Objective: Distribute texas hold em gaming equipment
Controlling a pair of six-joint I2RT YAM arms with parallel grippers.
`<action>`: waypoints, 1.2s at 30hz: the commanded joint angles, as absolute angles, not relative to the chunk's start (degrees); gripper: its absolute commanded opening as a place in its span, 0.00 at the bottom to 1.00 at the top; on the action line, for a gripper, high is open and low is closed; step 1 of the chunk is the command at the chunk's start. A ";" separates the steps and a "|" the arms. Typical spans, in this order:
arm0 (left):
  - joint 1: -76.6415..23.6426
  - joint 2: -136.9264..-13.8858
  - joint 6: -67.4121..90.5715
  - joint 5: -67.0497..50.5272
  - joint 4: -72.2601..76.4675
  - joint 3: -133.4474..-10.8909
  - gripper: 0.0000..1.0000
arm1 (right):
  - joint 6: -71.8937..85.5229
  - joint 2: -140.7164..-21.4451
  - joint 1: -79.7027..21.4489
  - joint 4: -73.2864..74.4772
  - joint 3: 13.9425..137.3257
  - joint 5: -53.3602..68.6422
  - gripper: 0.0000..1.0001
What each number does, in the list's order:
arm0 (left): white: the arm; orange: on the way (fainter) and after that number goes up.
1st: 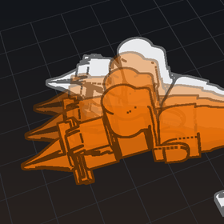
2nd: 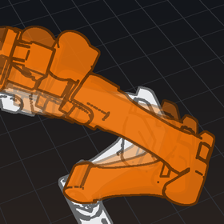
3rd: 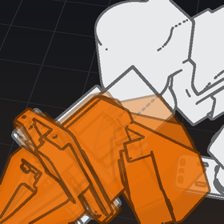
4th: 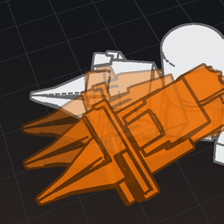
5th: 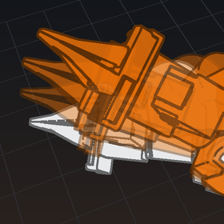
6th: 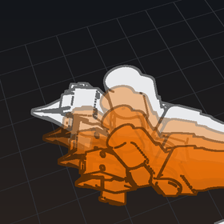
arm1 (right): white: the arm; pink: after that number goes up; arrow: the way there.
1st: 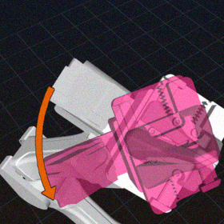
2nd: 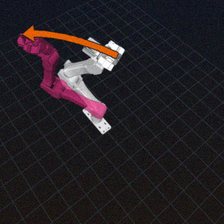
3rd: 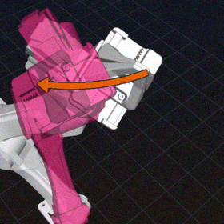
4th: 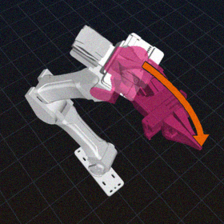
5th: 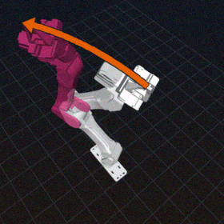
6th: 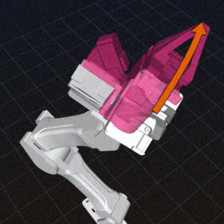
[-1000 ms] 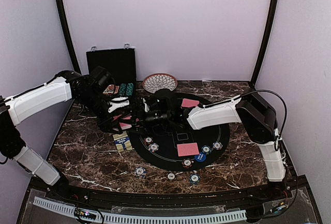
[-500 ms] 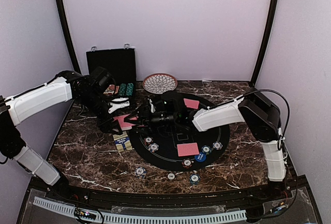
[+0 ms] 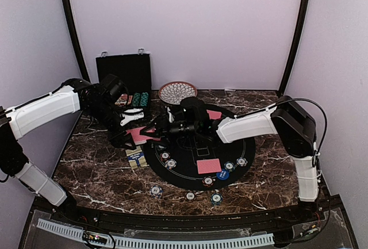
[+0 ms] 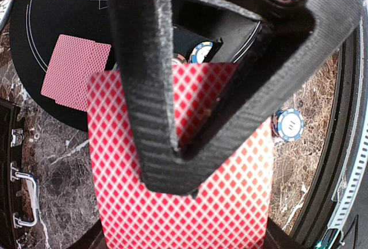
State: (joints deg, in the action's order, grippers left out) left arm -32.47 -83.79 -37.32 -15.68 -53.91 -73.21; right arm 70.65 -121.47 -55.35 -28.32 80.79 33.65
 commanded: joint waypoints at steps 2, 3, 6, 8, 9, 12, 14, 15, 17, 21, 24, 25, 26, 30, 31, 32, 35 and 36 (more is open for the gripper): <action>-32.66 -82.09 -38.23 -16.80 -54.59 -74.27 0.00 | 68.25 -118.44 -54.59 -24.64 82.22 34.58 0.37; -32.63 -82.13 -38.23 -16.70 -54.54 -74.20 0.00 | 68.23 -118.29 -54.58 -24.48 82.18 34.70 0.35; -32.63 -82.18 -38.16 -16.70 -54.58 -74.18 0.00 | 67.83 -117.85 -54.50 -23.79 81.89 34.84 0.31; -32.69 -82.18 -38.15 -16.75 -54.59 -74.18 0.00 | 67.67 -117.32 -54.49 -23.61 81.34 34.84 0.29; -32.69 -82.20 -38.15 -16.78 -54.58 -74.18 0.00 | 67.62 -116.99 -54.42 -23.59 81.00 34.81 0.28; -32.66 -82.32 -38.14 -16.70 -54.58 -74.18 0.00 | 67.72 -115.95 -54.32 -23.74 79.98 34.80 0.24; -32.68 -82.31 -38.14 -16.71 -54.58 -74.11 0.00 | 67.86 -115.25 -54.32 -24.13 79.35 34.73 0.22; -32.69 -82.34 -38.14 -16.77 -54.58 -74.10 0.00 | 68.00 -114.89 -54.32 -24.29 79.04 34.66 0.21; -32.65 -82.41 -38.07 -16.76 -54.59 -74.17 0.00 | 68.14 -114.22 -54.23 -24.54 78.49 34.48 0.19; -32.63 -82.46 -38.06 -16.81 -54.50 -74.18 0.00 | 68.20 -113.12 -54.05 -24.80 77.43 34.35 0.14; -32.65 -82.44 -38.06 -16.94 -54.56 -74.14 0.00 | 68.29 -112.74 -53.97 -24.86 76.93 34.28 0.09; -32.62 -82.44 -38.06 -16.86 -54.57 -74.11 0.00 | 68.30 -112.56 -53.92 -24.87 76.83 34.34 0.07; -32.68 -82.44 -38.06 -16.83 -54.58 -74.14 0.00 | 68.29 -112.44 -53.88 -24.93 76.70 34.37 0.06; -32.68 -82.49 -38.06 -16.86 -54.58 -74.22 0.00 | 68.16 -111.82 -53.66 -24.58 76.26 34.36 0.02; -32.64 -82.51 -38.06 -16.87 -54.58 -74.25 0.00 | 68.12 -111.68 -53.62 -24.55 76.10 34.44 0.01; -32.68 -82.52 -38.10 -16.87 -54.62 -74.24 0.00 | 68.13 -111.52 -53.57 -24.47 75.92 34.45 0.00; -32.65 -82.60 -38.13 -16.78 -54.67 -74.18 0.00 | 68.09 -110.67 -53.24 -24.17 75.11 34.47 0.00; -32.66 -82.56 -38.14 -16.72 -54.67 -74.14 0.00 | 68.04 -110.19 -53.07 -24.09 74.68 34.46 0.00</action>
State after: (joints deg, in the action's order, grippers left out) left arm -32.49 -83.79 -37.39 -15.64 -53.93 -73.21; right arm 68.25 -113.73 -53.93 -23.42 76.14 34.50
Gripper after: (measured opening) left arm 0.682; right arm 0.003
